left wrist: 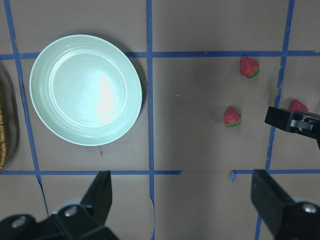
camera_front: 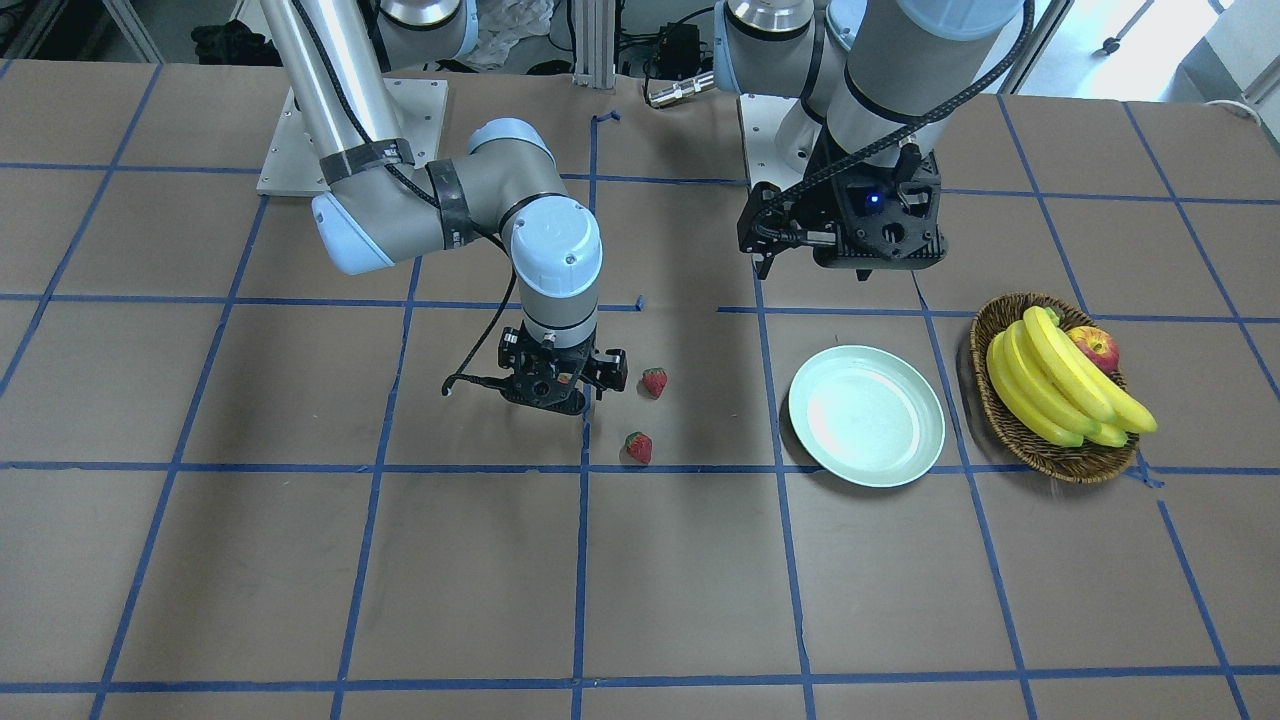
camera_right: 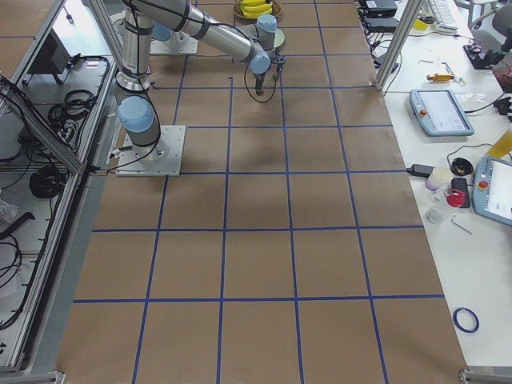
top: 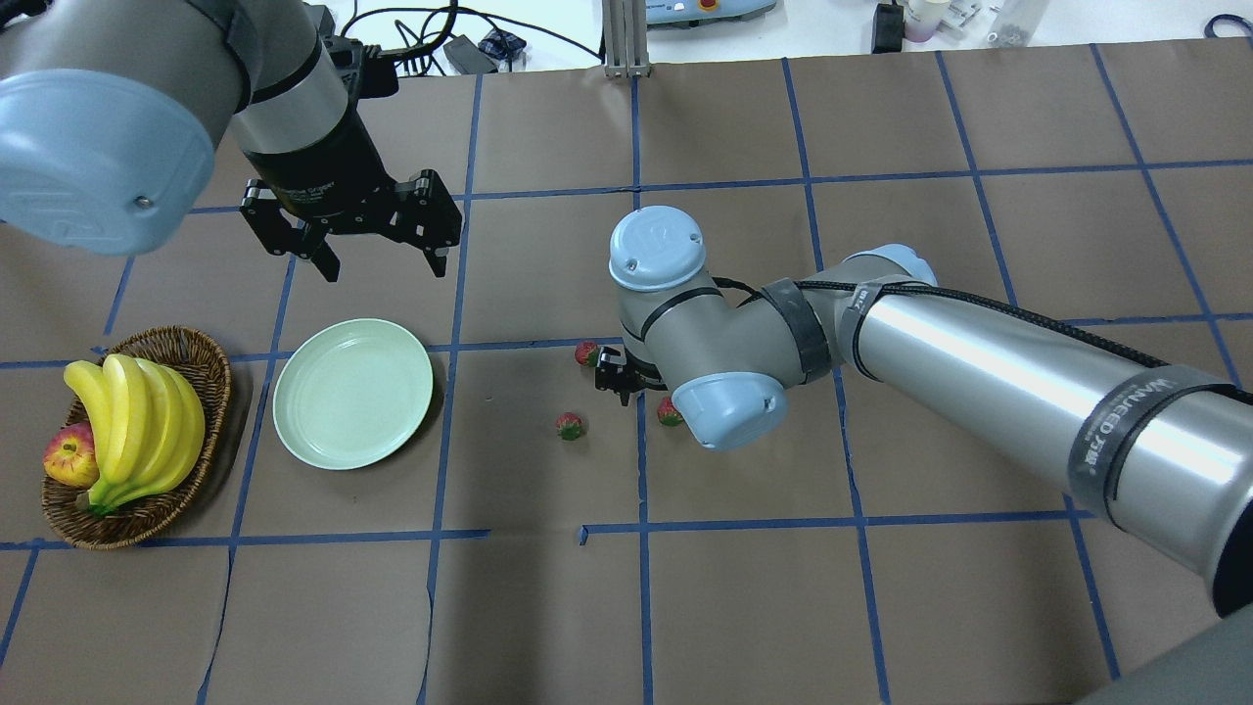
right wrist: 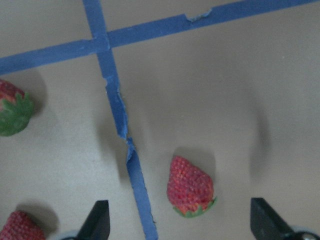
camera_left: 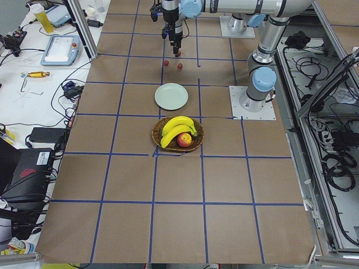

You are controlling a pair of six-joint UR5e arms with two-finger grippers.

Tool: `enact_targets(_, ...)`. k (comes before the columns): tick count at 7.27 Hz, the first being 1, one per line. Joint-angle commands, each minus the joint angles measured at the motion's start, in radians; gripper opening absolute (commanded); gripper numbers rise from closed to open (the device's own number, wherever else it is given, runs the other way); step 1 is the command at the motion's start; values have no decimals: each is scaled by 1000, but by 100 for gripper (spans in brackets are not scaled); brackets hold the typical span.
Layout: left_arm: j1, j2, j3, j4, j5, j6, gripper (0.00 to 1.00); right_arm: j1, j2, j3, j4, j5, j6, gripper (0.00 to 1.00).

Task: Collect all strawberries into plate
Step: 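Carry the second strawberry toward the plate and release it beside the first, then grasp the third strawberry with the right gripper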

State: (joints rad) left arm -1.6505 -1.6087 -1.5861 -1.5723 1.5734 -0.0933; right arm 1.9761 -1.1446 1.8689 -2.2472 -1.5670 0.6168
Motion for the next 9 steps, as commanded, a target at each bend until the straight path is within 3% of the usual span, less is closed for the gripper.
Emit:
enact_targets(1,0,-4,0,0,-1,-2,100,-2,26,12,-51,-4,3,72)
enact_targets(2,0,-4,0,0,-1,-2,100,-2,23,35,-51,-14,1,35)
enact_targets(3,0,-4,0,0,-1,-2,100,-3,17,38,-49,-22,3,11)
enact_targets(4,0,-4,0,0,0,-2,100,-2,16,32,-46,-21,6,5)
enact_targets(7,-17,-4,-17,0,3,-5,100,-3,-19,-4,-35,-7,17,4)
enact_targets(8,-21,1,-18,3,3,-5,100,12,-41,1,-31,42,35,4)
enact_targets(9,-21,6,-12,3,2,-3,100,61,-44,-2,-46,167,32,4)
